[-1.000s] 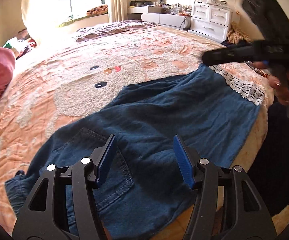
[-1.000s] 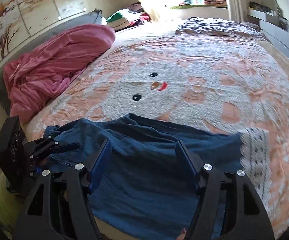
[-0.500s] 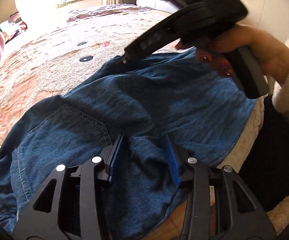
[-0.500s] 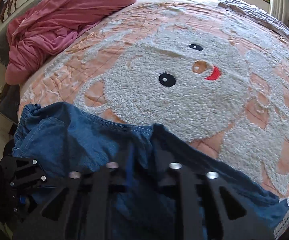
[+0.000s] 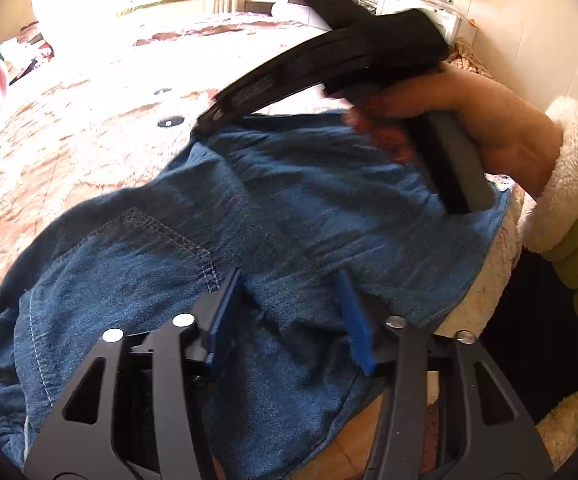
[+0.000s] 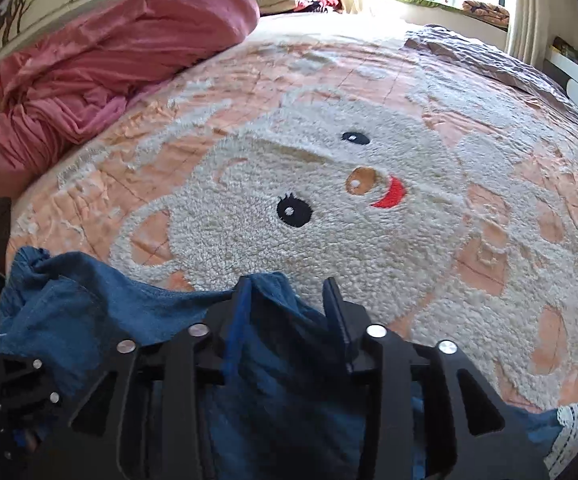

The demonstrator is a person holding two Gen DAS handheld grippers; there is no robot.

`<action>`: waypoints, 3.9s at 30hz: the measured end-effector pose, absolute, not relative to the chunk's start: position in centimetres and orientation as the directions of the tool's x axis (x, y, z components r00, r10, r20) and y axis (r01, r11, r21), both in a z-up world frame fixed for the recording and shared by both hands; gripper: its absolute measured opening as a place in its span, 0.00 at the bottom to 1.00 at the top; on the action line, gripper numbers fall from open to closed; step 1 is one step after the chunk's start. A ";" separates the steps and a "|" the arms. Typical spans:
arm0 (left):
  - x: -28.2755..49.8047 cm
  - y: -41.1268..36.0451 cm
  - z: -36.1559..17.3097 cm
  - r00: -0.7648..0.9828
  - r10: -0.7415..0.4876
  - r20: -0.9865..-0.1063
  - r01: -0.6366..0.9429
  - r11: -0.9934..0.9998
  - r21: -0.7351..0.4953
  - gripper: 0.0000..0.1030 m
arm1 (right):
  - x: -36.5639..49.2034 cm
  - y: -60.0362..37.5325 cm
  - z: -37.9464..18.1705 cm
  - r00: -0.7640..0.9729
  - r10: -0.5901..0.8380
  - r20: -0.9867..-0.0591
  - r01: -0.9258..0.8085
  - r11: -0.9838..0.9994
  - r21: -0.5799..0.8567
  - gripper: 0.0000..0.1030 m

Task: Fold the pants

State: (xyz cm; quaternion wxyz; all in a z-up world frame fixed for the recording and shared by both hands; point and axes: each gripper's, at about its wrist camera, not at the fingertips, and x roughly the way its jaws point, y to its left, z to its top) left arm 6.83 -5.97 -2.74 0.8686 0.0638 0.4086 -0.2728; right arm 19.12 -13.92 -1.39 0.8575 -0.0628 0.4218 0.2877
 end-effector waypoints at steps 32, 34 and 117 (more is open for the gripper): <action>21.0 -6.9 -3.2 0.471 -0.362 -0.805 0.367 0.910 -0.194 0.47 | 17.4 -36.2 -2.9 0.561 0.291 -0.775 -0.175 0.957 0.232 0.31; 21.1 -7.2 -3.2 0.473 -0.364 -0.803 0.375 0.907 -0.190 0.47 | 16.4 -35.7 -2.4 0.585 0.279 -0.761 -0.195 0.960 0.202 0.31; 3.5 3.5 -2.1 0.522 -0.157 -0.838 0.151 0.984 -0.090 0.70 | 3.3 -26.3 -1.4 0.563 0.286 -0.775 -0.308 0.943 0.124 0.83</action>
